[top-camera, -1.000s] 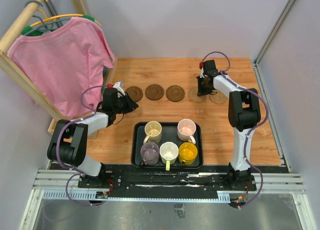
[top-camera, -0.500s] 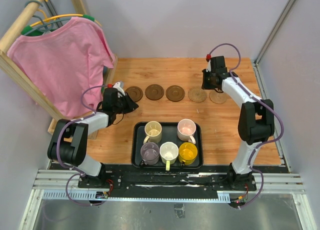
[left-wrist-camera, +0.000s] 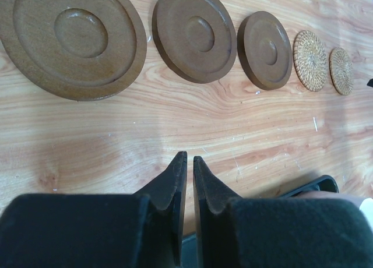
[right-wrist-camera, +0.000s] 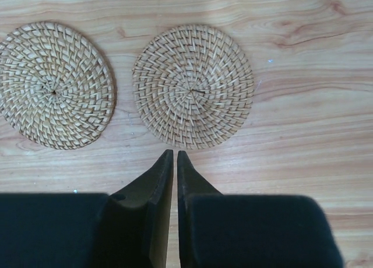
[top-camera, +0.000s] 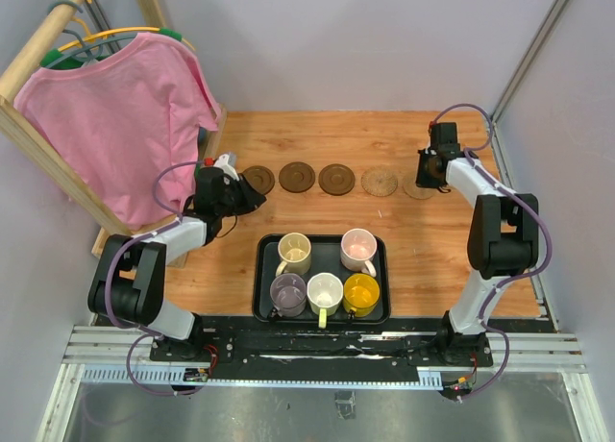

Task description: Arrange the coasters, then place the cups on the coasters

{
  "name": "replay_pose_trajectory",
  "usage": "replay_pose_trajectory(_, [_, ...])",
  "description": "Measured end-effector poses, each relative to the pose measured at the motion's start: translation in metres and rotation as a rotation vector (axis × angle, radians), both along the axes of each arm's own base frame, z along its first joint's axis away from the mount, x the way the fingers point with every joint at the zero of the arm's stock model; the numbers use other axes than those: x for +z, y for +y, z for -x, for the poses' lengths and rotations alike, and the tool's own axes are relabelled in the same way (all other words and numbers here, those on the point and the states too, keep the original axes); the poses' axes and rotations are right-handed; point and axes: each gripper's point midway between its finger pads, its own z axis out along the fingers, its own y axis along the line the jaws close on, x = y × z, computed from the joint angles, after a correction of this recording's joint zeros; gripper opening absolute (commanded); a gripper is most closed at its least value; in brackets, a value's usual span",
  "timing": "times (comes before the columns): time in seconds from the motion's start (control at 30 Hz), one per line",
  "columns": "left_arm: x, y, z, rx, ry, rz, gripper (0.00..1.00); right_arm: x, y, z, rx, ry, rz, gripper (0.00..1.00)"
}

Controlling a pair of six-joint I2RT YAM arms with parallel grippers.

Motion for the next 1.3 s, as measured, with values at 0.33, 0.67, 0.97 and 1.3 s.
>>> replay_pose_trajectory(0.33, [-0.002,0.000,0.002,0.002,0.001,0.003,0.14,-0.018,-0.009,-0.002,-0.023,0.039,0.009,0.06])
replay_pose_trajectory(0.67, [-0.002,0.000,0.002,0.002,-0.001,0.003,0.13,-0.030,-0.019,-0.016,-0.044,0.060,0.007,0.06])
replay_pose_trajectory(0.97, [-0.002,0.000,0.002,0.002,-0.001,0.003,0.14,-0.041,-0.017,-0.026,-0.038,0.073,-0.005,0.05])
replay_pose_trajectory(1.3, [-0.002,0.000,0.002,0.003,0.000,0.003,0.14,-0.043,-0.013,-0.029,-0.024,0.073,-0.027,0.05])
